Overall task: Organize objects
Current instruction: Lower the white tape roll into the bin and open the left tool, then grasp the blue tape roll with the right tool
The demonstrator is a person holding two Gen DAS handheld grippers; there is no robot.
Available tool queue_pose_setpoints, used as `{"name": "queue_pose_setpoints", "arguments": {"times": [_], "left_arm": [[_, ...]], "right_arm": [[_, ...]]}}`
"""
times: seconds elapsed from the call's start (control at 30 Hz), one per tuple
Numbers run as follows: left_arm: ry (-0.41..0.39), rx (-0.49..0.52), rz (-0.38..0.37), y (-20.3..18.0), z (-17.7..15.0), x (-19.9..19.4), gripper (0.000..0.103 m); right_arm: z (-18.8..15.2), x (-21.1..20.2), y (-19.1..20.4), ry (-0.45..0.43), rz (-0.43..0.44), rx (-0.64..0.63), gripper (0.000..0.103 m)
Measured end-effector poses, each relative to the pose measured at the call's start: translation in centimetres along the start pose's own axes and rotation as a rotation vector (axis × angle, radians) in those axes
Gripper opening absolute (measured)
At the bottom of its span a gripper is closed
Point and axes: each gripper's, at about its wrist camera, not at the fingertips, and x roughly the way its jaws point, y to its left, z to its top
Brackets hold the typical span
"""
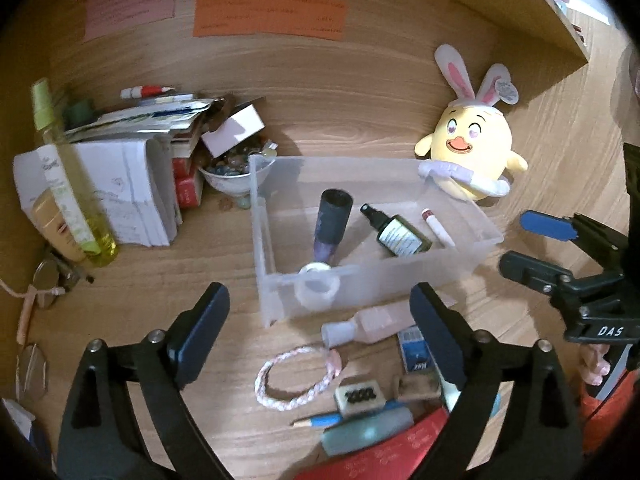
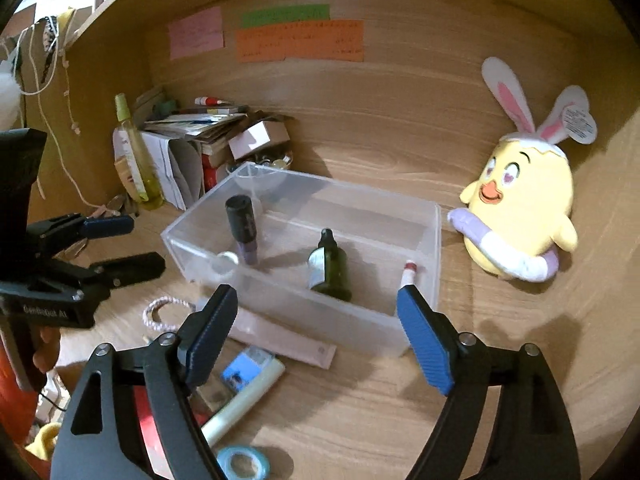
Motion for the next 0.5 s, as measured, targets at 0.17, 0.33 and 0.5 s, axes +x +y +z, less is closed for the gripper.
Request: {"name": "queue_pose_setpoints", "arguments": {"times": [0.17, 0.33, 0.5], "left_arm": [[0.042, -0.021, 0.014, 1.0, -1.6, -0.4, 0.093], [0.096, -0.053, 0.024, 1.6, -3.5, 0.1, 0.093], [0.139, -0.079, 0.032, 1.9, -5.4, 0.8, 0.093]], "right_arm": [[-1.9, -1.0, 0.2, 0.0, -0.017, -0.015, 0.08], [-3.6, -1.0, 1.1, 0.021, -0.002, -0.031, 0.08], [-5.5, -0.4, 2.1, 0.053, 0.04, -0.028, 0.08]]}}
